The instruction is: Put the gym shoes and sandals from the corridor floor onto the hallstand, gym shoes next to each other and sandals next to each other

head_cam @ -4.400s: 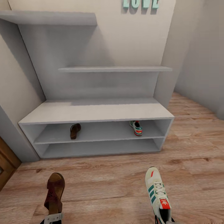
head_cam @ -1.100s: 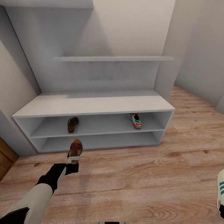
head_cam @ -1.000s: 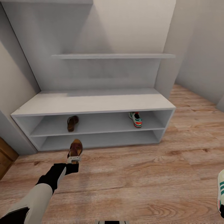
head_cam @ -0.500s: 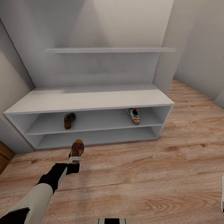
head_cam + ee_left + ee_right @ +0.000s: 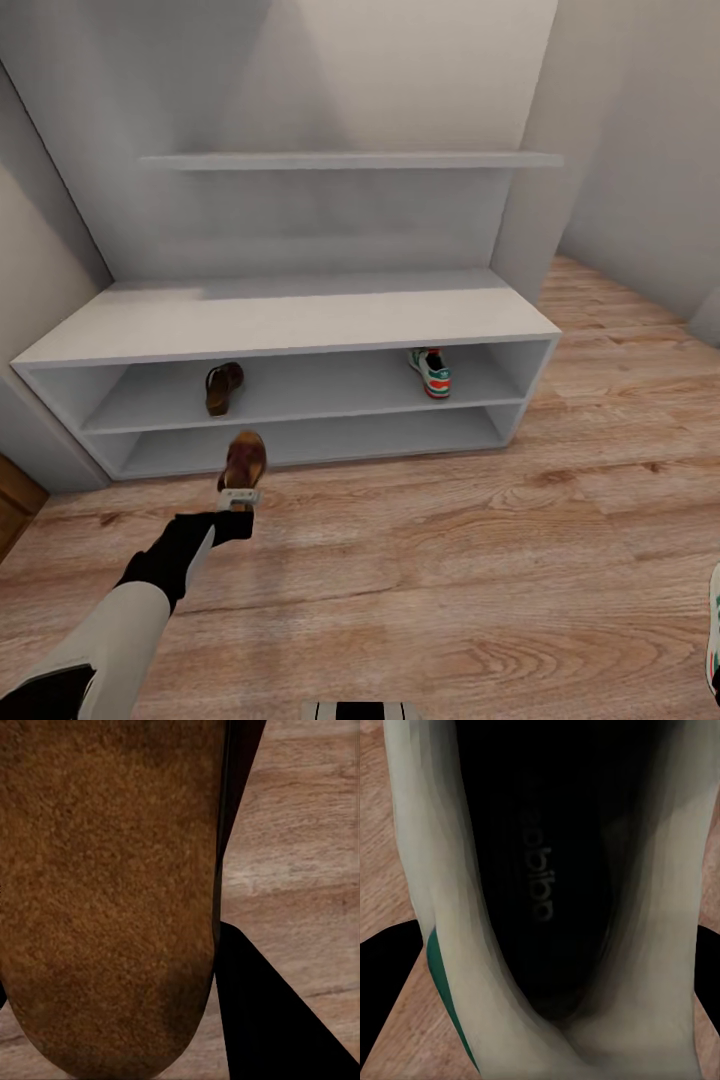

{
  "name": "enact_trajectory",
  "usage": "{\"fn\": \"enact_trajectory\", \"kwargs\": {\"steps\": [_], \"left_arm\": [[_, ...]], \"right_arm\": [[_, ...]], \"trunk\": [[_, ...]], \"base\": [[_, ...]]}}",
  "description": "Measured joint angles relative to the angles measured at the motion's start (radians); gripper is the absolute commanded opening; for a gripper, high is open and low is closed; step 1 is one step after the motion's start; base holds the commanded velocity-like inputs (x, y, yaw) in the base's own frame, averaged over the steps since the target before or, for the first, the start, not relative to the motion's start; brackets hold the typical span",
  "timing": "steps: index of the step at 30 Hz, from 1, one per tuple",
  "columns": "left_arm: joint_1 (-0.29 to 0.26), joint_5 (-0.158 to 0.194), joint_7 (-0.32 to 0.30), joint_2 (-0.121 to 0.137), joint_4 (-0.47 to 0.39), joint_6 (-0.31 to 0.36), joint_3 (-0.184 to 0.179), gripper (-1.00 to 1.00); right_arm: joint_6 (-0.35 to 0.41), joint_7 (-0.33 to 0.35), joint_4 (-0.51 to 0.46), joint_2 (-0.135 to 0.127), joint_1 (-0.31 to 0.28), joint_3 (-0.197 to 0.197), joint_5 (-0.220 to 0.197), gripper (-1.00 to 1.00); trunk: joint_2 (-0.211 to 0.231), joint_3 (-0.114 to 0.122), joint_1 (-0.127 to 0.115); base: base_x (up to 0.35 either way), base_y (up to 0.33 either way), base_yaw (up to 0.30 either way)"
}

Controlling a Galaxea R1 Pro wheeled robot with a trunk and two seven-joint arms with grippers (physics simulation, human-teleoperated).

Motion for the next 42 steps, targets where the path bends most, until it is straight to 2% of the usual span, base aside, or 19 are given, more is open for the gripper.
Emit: {"fn": "enact_trajectory", "kwargs": {"steps": [6,13,27,33,34,42], "left_arm": [[-0.008,-0.001,0.026,0.001,-0.035,-0.009,0.0,-1.0],[-0.009,0.004,0.073,-0.01,-0.073,-0.009,0.002,-1.0],[-0.009,0.019,0.164,-0.017,-0.078,-0.009,0.007,-1.0],[-0.009,0.026,0.201,-0.017,-0.078,-0.009,0.006,-1.0],[-0.009,0.023,0.243,-0.017,-0.078,-0.009,0.007,-1.0],[-0.009,0.029,0.245,-0.017,-0.078,-0.01,0.007,-1.0]], "right_arm": [[0.0,0.0,0.0,0.0,0.0,0.0,0.0,-1.0],[0.0,0.0,0.0,0.0,0.0,0.0,0.0,-1.0],[0.002,0.0,0.0,-0.001,0.0,0.0,0.0,-1.0],[0.002,0.0,-0.001,0.0,0.0,0.0,0.0,-1.0],[0.002,0.0,-0.001,0.0,0.0,0.0,-0.001,-1.0],[0.002,0.0,-0.002,0.0,0.0,0.0,-0.001,-1.0]], "trunk": [[0.0,0.0,0.0],[0.0,0.0,0.0],[0.0,0.0,0.0],[0.0,0.0,0.0],[0.0,0.0,0.0],[0.0,0.0,0.0]], "base": [[0.0,0.0,0.0],[0.0,0.0,0.0],[0.008,-0.003,0.0],[0.13,-0.156,0.0],[0.154,-0.209,0.0],[0.161,-0.222,0.0]]}}
